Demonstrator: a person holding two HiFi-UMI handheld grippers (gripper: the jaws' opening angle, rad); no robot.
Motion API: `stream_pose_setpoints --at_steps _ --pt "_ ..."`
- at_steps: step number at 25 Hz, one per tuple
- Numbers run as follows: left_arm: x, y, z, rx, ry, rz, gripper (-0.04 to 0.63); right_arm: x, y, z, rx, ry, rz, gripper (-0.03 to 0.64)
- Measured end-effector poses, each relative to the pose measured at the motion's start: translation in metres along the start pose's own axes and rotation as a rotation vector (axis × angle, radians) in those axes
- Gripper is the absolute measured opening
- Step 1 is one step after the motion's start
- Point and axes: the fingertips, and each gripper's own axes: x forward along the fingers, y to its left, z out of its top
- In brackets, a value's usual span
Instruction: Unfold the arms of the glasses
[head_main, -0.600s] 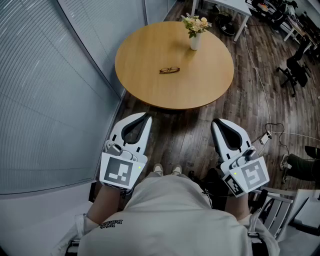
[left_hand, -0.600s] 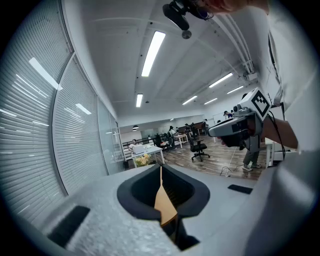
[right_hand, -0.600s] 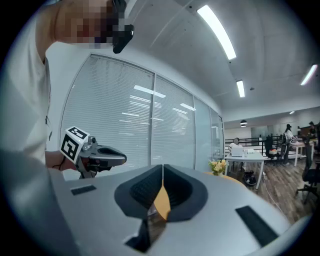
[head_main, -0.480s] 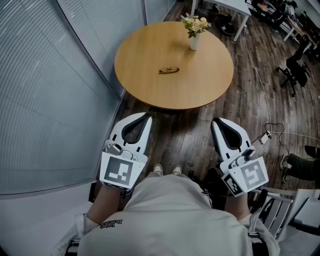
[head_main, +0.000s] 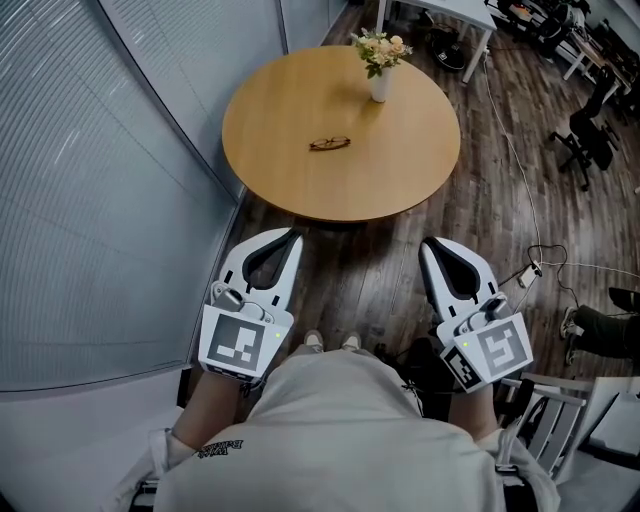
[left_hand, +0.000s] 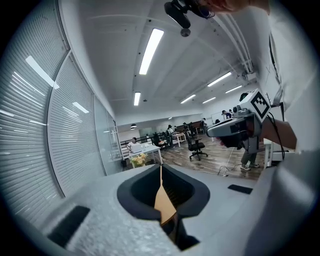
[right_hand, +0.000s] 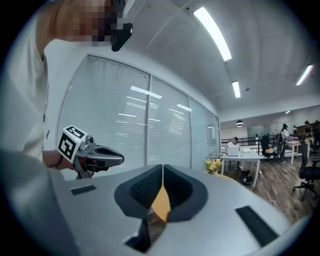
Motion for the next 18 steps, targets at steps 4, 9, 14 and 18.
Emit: stream_pose_setpoints --at_steps 4,9,14,18 --pt "0.01 -0.009 0.001 0.01 0.017 -0.005 0.029 -0.004 -0.01 -0.007 -0.03 0.024 -0.002 0.031" --pt "0.021 -0.024 0.0 0.032 0.03 -0.007 0.029 -0.01 -0.023 -0.02 -0.035 0.048 -0.004 0.031" --pt "0.03 -0.041 0.001 0.016 0.045 0.0 0.03 -0.022 -0.035 -0.028 -0.044 0.046 0.012 0.031" --pt "0.035 -0.056 -0.003 0.021 0.053 -0.002 0.029 -0.031 -0.043 -0.039 -0.037 0.061 0.019 0.031"
